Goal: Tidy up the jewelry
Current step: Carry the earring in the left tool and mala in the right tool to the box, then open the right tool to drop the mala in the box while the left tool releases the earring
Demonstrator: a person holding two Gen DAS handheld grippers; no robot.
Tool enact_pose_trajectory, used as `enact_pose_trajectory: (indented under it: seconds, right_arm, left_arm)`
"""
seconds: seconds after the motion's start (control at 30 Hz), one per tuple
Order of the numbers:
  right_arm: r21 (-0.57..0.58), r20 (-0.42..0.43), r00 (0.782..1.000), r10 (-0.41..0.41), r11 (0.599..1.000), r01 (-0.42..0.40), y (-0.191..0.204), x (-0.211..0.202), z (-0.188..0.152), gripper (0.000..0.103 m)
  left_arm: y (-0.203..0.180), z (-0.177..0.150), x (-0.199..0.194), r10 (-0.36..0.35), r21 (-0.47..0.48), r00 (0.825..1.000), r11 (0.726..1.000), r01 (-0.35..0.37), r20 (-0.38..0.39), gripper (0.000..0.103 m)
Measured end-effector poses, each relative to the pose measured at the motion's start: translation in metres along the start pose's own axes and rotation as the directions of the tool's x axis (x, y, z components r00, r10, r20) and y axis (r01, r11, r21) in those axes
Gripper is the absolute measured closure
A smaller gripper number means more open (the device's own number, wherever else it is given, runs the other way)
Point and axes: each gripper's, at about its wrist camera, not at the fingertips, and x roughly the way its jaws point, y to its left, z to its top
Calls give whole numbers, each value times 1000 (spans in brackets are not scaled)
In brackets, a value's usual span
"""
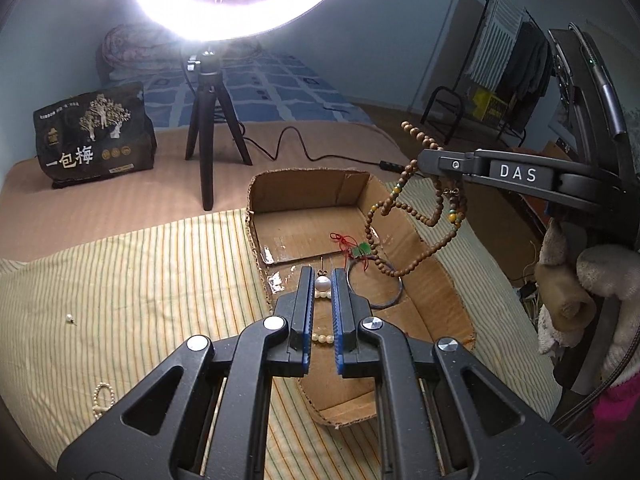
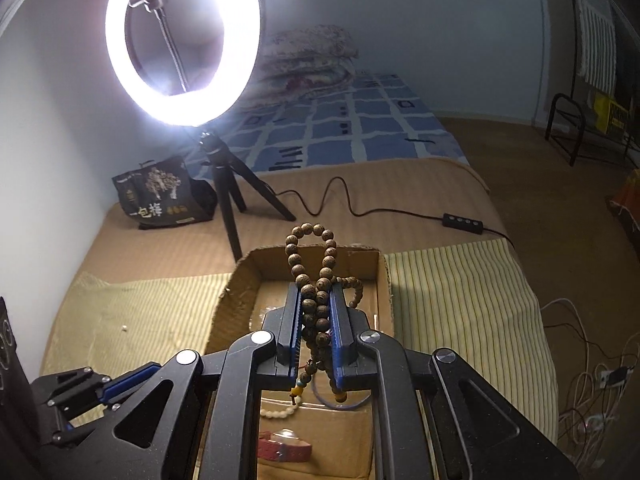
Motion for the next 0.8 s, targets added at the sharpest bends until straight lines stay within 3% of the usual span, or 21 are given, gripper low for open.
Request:
enact_pose_trajectory:
  seconds: [0.8]
  right_arm:
    - [8,-94,995,-22,1000,23,-9,36,-10,91]
  left_arm:
    - [-5,-1,23,25,21,999,999,-24,-37,97]
